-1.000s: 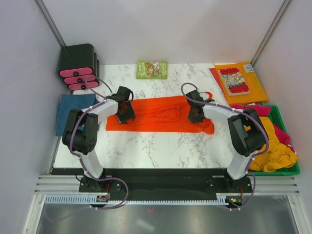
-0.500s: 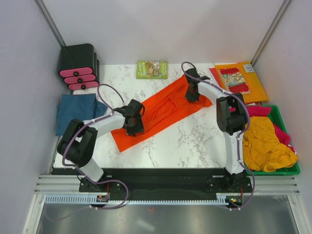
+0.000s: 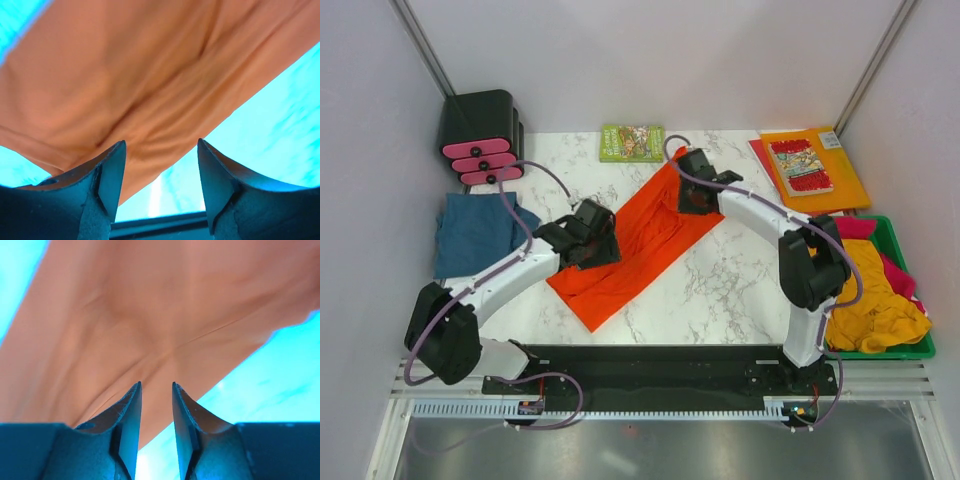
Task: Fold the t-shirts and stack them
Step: Rotate the tshirt 90 degrees
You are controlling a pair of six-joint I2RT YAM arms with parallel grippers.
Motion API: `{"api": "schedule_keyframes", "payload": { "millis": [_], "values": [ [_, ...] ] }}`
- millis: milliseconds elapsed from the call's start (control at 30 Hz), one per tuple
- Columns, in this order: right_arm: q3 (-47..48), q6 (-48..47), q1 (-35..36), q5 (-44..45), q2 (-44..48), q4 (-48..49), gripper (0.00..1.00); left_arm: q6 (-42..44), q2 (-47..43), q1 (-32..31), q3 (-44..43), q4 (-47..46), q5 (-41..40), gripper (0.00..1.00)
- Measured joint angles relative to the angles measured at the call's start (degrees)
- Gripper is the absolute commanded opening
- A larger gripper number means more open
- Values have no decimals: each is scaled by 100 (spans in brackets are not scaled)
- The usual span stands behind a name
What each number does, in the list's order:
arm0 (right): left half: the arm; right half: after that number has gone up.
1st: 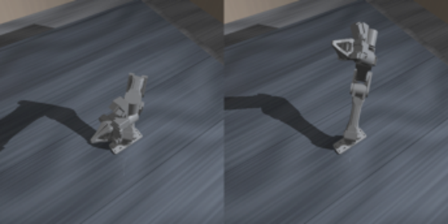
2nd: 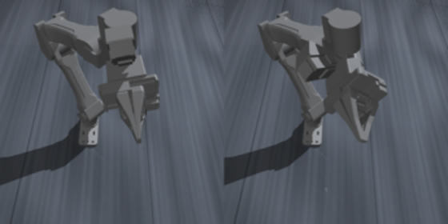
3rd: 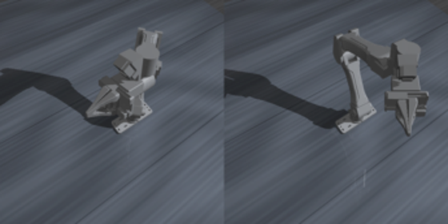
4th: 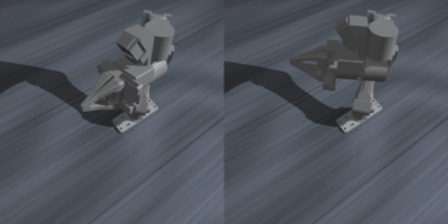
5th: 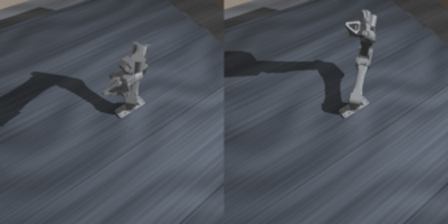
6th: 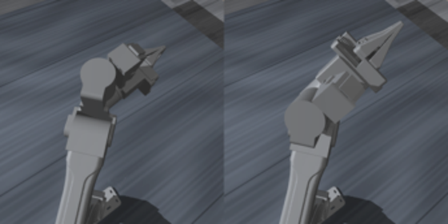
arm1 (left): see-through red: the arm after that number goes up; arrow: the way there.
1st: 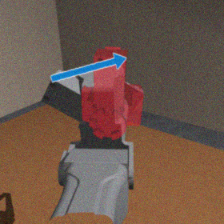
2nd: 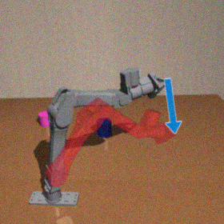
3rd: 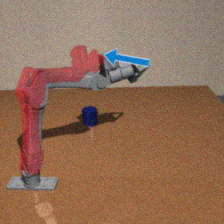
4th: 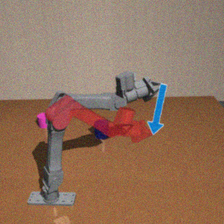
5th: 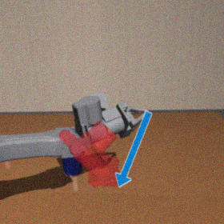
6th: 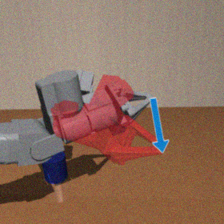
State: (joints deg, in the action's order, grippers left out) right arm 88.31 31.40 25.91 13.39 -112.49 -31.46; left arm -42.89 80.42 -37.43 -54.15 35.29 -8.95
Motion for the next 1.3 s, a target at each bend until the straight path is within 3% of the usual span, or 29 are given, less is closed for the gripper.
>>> {"api": "schedule_keyframes", "payload": {
  "millis": [133, 267, 533, 700, 933, 1300],
  "values": [
    [-654, -55, 1073, -249, 741, 431, 30, 4, -205, 647, -407, -61, -179, 66],
    [-1169, 61, 1939, -463, 798, 682, 25, 0, -7, 1207, -387, 68, -319, 65],
    [-1475, 472, 2629, -560, 474, 863, 25, -15, 70, 1388, 229, 293, -363, 65],
    [-1871, 750, 2555, -538, 365, 981, 25, -15, 94, 1390, 297, 343, -409, 65],
    [-3069, 1062, 1768, -575, 1276, 1237, 30, -15, 96, 1394, 407, 328, -400, 65],
    [-3709, 1064, 487, 35, 2232, 66, 34, -13, 129, 1394, 581, 280, -234, 63]
  ]
}}
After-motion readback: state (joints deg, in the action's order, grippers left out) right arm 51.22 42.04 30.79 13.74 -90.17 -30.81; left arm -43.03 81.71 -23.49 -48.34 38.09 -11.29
